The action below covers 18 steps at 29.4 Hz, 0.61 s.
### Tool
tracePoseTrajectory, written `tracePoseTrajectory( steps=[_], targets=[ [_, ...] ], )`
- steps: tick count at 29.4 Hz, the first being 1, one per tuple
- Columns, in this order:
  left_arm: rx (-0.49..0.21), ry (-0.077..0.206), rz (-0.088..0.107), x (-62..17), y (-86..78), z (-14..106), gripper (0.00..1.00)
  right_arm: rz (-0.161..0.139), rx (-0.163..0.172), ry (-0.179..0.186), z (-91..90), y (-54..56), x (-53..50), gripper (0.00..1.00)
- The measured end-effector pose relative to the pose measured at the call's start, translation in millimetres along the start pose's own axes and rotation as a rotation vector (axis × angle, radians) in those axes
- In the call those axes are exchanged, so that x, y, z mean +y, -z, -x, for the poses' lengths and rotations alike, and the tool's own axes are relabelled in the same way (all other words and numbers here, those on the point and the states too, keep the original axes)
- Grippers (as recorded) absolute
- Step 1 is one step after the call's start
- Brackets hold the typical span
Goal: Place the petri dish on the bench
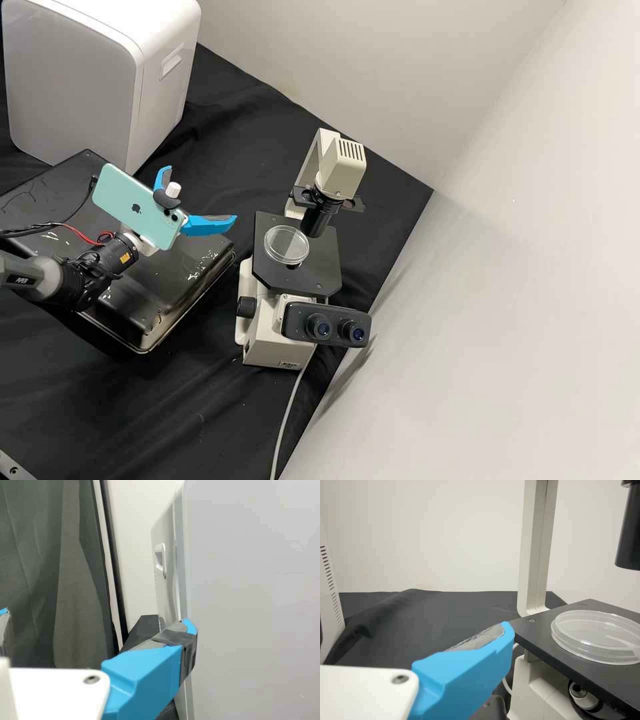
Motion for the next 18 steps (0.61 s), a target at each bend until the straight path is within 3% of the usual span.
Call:
tracePoseTrajectory(
  steps=[13, 18],
  targets=[
    [-0.004, 0.003, 0.000, -0.8, -1.2, 0.5, 1.00, 0.000, 0.000, 0.000, 0.0, 0.0, 0.0, 1.00],
    [-0.043, 0.012, 0.002, -1.9, -12.5, 9.3, 1.00, 0.000, 0.000, 0.000, 0.0, 0.0, 0.0, 1.00]
  ],
)
